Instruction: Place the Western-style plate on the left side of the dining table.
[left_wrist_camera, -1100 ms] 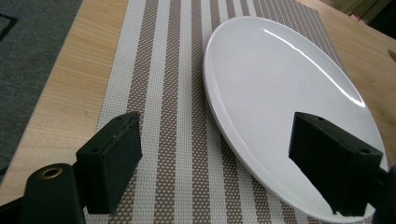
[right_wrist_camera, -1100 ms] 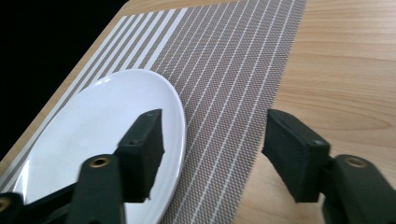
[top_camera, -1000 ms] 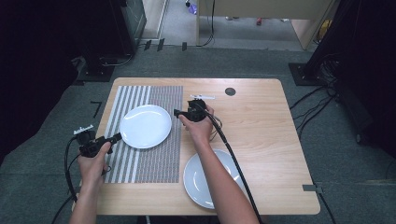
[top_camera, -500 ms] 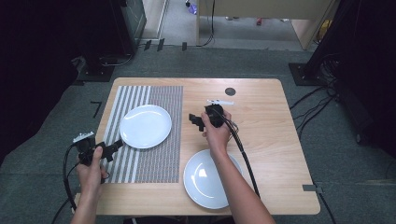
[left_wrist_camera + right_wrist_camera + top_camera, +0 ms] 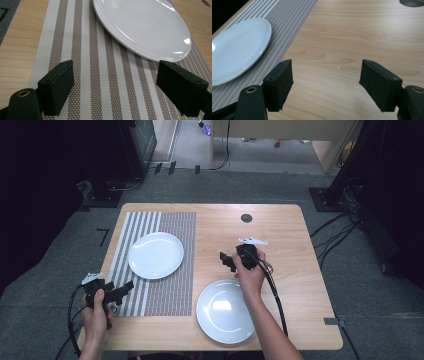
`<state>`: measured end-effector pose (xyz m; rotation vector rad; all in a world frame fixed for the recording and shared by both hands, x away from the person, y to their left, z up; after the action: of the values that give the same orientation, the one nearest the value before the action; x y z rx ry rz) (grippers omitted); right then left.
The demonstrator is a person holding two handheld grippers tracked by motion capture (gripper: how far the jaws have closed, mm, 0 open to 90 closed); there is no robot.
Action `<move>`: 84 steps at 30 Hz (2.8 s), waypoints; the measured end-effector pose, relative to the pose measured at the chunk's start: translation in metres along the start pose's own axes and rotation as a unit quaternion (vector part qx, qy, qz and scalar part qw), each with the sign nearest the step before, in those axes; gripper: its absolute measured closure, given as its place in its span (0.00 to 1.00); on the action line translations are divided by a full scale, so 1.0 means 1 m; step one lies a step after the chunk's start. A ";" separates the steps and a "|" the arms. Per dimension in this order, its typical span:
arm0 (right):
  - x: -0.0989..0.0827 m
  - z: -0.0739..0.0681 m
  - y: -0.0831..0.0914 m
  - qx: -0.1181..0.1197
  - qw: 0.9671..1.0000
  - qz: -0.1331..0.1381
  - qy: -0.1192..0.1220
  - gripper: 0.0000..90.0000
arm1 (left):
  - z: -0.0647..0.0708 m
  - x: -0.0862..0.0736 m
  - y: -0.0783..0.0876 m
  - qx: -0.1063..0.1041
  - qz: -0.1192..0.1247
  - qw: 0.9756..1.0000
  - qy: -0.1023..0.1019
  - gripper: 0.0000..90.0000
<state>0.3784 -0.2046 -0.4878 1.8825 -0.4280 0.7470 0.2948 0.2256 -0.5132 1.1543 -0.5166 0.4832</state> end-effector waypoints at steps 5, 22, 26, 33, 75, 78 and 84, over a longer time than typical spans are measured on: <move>-0.014 0.013 0.013 0.000 1.000 -0.002 -0.004 0.29 | 0.004 -0.010 0.003 0.005 -0.002 1.000 -0.012 0.17; -0.059 0.064 0.064 -0.020 1.000 0.013 -0.011 0.28 | 0.005 -0.030 0.011 0.018 0.008 0.999 -0.028 0.17; -0.070 0.076 0.077 -0.025 0.999 0.023 -0.018 0.28 | 0.006 -0.033 0.009 0.022 0.009 0.999 -0.033 0.16; -0.091 0.098 0.095 -0.039 0.998 0.032 -0.042 0.28 | 0.007 -0.039 0.009 0.033 0.009 0.999 -0.042 0.15; -0.180 0.158 0.157 -0.181 0.983 -0.006 -0.008 0.24 | 0.015 -0.056 0.005 0.115 -0.004 0.987 -0.114 0.11; -0.180 0.158 0.157 -0.180 0.984 -0.007 -0.010 0.24 | 0.015 -0.056 0.005 0.112 -0.005 0.987 -0.113 0.10; -0.180 0.158 0.157 -0.180 0.984 -0.006 -0.006 0.24 | 0.015 -0.056 0.005 0.112 -0.005 0.987 -0.114 0.10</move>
<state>0.1994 -0.4203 -0.5452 1.5503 -0.5217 0.6044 0.2457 0.2082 -0.5391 1.4379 -0.6658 0.4096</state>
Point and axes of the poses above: each handheld gripper's, and its own axes: y roughly backward along the jaws, x roughly out of its top, z roughly to its right, the point moved 3 cm from there along -y, roughly forward along the jaws, and after that the axes turned 7 degrees about -z, right-handed, at the moved point
